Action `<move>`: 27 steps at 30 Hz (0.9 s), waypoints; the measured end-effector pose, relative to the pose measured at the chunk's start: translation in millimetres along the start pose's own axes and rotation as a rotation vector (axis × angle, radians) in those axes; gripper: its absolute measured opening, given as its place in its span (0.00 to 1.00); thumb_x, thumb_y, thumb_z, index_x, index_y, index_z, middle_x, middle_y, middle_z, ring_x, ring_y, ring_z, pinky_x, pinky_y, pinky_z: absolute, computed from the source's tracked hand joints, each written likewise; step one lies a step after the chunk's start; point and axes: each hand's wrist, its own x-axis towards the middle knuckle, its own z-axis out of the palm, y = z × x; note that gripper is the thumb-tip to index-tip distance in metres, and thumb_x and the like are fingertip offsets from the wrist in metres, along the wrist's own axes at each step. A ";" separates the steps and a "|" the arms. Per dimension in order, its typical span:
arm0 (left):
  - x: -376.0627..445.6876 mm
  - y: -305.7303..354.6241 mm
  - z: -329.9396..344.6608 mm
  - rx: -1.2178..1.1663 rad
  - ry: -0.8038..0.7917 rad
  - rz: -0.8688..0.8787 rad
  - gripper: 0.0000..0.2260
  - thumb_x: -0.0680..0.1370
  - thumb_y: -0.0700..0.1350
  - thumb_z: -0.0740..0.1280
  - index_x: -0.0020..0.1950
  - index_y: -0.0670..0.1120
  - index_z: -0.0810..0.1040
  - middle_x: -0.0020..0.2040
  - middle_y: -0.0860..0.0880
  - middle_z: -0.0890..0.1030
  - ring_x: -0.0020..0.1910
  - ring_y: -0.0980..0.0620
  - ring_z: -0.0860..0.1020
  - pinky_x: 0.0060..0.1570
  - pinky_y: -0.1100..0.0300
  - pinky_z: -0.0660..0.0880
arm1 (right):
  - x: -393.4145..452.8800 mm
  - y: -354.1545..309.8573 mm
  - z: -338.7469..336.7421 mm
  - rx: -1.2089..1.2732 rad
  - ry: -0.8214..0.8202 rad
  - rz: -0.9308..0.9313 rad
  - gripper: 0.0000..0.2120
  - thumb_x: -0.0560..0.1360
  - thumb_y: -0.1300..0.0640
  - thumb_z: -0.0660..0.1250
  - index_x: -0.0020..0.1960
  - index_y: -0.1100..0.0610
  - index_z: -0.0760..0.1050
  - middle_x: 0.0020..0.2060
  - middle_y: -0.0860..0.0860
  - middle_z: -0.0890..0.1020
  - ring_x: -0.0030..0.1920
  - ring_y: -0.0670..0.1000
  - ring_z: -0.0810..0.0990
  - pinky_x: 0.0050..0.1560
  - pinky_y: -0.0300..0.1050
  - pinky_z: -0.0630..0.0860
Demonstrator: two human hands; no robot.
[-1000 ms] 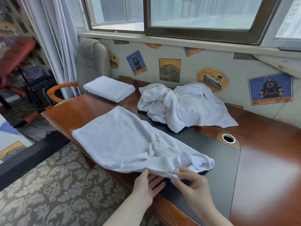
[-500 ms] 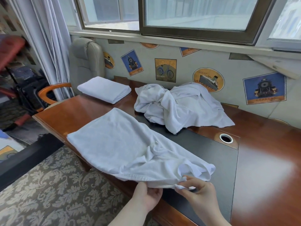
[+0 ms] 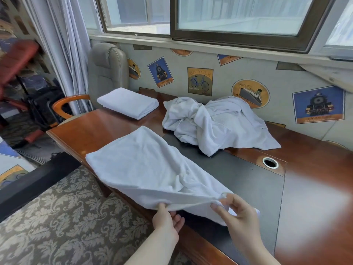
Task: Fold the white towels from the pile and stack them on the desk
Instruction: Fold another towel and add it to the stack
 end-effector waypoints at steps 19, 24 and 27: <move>-19.5 -26.1 -38.1 1.085 -0.466 0.937 0.07 0.75 0.45 0.73 0.37 0.51 0.80 0.32 0.62 0.77 0.35 0.64 0.74 0.36 0.71 0.68 | -1.7 42.0 -30.4 -0.451 -0.546 0.127 0.17 0.67 0.60 0.66 0.50 0.42 0.71 0.48 0.41 0.80 0.51 0.46 0.77 0.54 0.46 0.76; -12.4 -26.5 -50.8 1.040 -0.427 0.909 0.07 0.79 0.46 0.67 0.48 0.52 0.85 0.43 0.56 0.84 0.45 0.61 0.80 0.43 0.71 0.70 | 6.3 73.2 -44.2 -0.898 -0.402 0.368 0.31 0.69 0.67 0.54 0.67 0.42 0.70 0.52 0.51 0.80 0.49 0.56 0.76 0.43 0.44 0.73; -3.2 -28.4 -56.7 1.041 -0.428 0.887 0.06 0.79 0.45 0.68 0.47 0.52 0.86 0.40 0.51 0.84 0.39 0.59 0.78 0.41 0.67 0.69 | 12.4 75.8 -43.0 -0.922 -0.276 0.419 0.27 0.71 0.65 0.53 0.66 0.45 0.64 0.39 0.47 0.75 0.37 0.52 0.74 0.34 0.43 0.68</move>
